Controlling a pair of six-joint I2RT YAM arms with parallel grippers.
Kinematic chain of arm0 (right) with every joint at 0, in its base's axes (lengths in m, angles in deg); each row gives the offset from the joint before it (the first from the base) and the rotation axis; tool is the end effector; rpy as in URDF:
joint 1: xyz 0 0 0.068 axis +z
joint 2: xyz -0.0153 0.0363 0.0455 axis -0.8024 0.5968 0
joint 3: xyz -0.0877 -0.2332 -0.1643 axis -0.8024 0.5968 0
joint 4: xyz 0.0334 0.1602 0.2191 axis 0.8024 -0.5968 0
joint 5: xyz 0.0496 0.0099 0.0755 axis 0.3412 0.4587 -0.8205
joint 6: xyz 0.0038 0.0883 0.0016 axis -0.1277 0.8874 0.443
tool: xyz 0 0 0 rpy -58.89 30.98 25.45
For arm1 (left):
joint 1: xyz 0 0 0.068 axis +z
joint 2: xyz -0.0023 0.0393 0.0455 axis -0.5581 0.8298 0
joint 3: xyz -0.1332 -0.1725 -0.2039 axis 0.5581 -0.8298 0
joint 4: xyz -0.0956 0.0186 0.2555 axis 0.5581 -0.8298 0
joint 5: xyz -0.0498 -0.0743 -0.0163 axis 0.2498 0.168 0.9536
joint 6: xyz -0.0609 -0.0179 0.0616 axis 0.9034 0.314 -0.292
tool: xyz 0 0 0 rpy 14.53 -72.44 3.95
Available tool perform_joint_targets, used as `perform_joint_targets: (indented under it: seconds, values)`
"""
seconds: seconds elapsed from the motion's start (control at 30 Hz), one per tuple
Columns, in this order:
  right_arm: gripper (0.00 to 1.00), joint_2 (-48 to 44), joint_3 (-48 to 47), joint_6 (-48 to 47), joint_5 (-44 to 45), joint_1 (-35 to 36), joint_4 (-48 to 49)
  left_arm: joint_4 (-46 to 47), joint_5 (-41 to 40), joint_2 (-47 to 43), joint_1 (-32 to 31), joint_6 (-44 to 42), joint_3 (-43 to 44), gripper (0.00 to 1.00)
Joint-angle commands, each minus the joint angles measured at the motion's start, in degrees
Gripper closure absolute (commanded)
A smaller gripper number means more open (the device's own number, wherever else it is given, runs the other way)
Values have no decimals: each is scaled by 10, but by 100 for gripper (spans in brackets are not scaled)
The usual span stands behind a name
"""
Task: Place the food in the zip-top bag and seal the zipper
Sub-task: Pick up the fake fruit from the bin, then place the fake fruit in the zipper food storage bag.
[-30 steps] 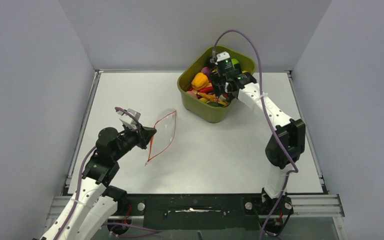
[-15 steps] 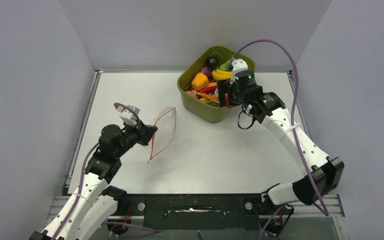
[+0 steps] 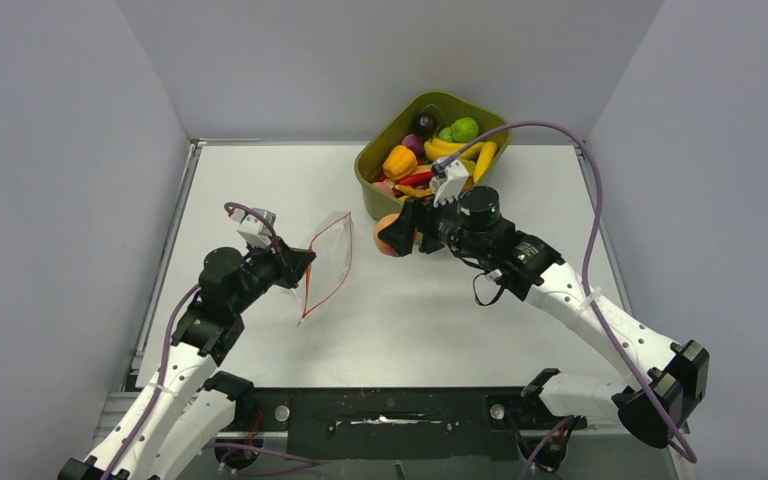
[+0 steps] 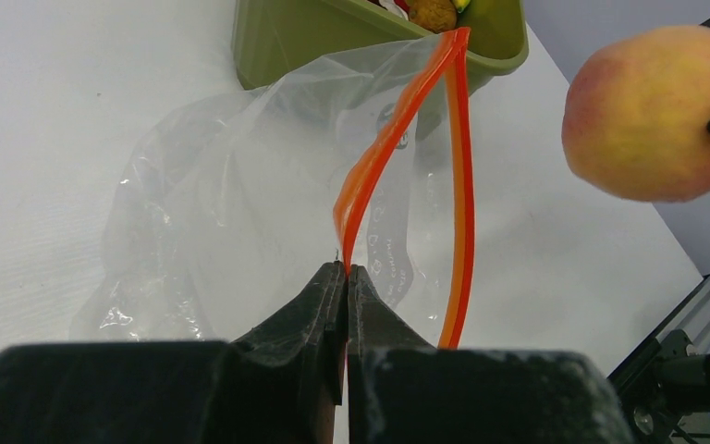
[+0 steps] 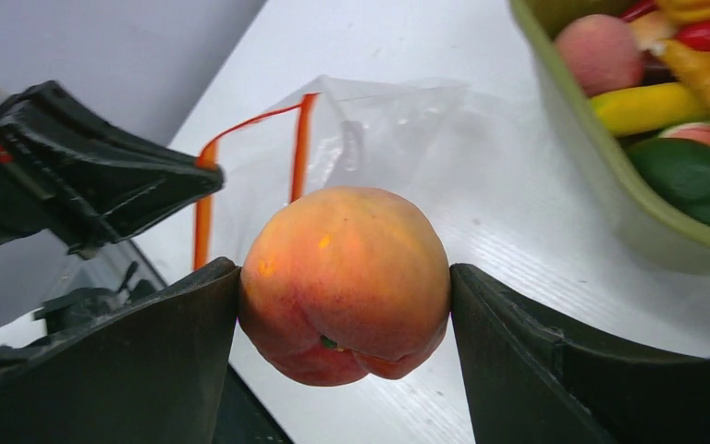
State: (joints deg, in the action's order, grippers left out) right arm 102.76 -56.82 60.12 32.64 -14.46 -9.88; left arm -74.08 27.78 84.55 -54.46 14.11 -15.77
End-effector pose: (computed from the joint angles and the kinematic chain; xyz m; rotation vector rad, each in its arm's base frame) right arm 0.2397 0.2050 0.3746 -0.2574 2.0252 0.8801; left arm 0.1885 -0.0905 0.2909 0.1376 1.8318 -0.7539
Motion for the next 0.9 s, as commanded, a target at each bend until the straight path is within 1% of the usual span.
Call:
perform_joint_targets:
  seconds: [0.0, 0.3, 0.57, 0.67, 0.77, 0.87]
  values:
    - [56, -10, 18, 81, -54, 37, 153, 39, -3, -2, -1, 22, 14, 100]
    - [57, 26, 13, 123, -75, 74, 210, 45, 14, -2, -1, 41, 14, 100]
    - [57, 82, 0, 135, -65, 111, 218, 64, 30, 3, -1, 72, 9, 100]
    - [57, 104, -16, 132, -37, 116, 184, 68, 43, 5, -1, 75, 11, 100]
    - [58, 126, -36, 113, -4, 118, 130, 73, 59, 6, -2, 86, 13, 100]
    - [58, 133, -37, 103, 7, 118, 110, 82, 67, 4, -1, 101, 12, 100]
